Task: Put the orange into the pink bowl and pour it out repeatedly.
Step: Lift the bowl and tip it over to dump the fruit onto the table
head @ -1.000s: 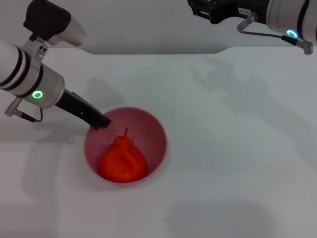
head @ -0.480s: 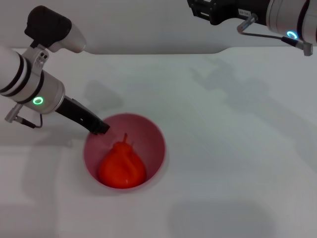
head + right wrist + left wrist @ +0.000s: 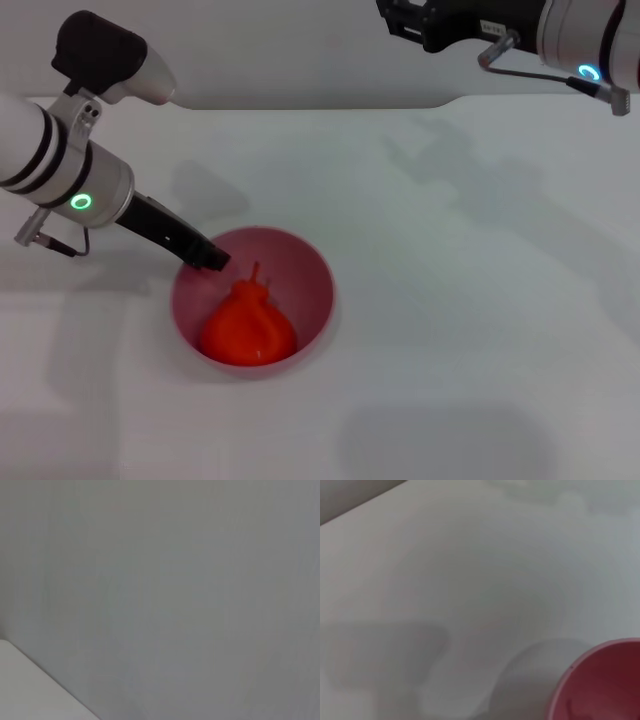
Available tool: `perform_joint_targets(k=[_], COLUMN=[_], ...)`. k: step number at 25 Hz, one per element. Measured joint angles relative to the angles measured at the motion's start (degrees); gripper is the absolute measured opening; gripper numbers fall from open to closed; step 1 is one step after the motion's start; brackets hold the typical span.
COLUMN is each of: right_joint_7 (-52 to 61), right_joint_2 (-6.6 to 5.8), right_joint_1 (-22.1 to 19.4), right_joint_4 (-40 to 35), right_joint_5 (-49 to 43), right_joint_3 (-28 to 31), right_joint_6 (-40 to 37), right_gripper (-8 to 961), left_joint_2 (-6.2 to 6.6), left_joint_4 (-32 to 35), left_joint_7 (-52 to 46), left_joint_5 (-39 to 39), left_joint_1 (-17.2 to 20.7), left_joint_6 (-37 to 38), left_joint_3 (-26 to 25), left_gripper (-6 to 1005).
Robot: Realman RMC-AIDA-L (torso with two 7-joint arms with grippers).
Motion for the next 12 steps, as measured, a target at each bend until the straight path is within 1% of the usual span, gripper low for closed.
perform_joint_targets(k=[8, 9, 10, 12], right_joint_7=[0.0, 0.0, 0.0, 0.0], right_joint_2=[-0.07, -0.07, -0.06, -0.06], right_joint_1=[-0.4, -0.4, -0.4, -0.5], right_joint_4=[0.3, 0.4, 0.5, 0.8], right_joint_5=[0.2, 0.2, 0.2, 0.2], right_joint_3=[0.4, 0.5, 0.5, 0.6], right_joint_6=[0.0, 0.0, 0.0, 0.3], right_gripper=[578, 578, 578, 578], left_joint_2=[-0.25, -0.27, -0.41, -0.41], left_joint_4=[1.0, 1.6, 4.7, 4.7], left_joint_7=[-0.1, -0.1, -0.5, -0.5], left_joint_5=[0.0, 0.0, -0.3, -0.3], left_joint_1=[-0.1, 0.0, 0.2, 0.2], left_joint_6=[-0.2, -0.3, 0.2, 0.2], left_joint_3=[-0.2, -0.4, -0.6, -0.6], left_gripper=[420, 456, 491, 548])
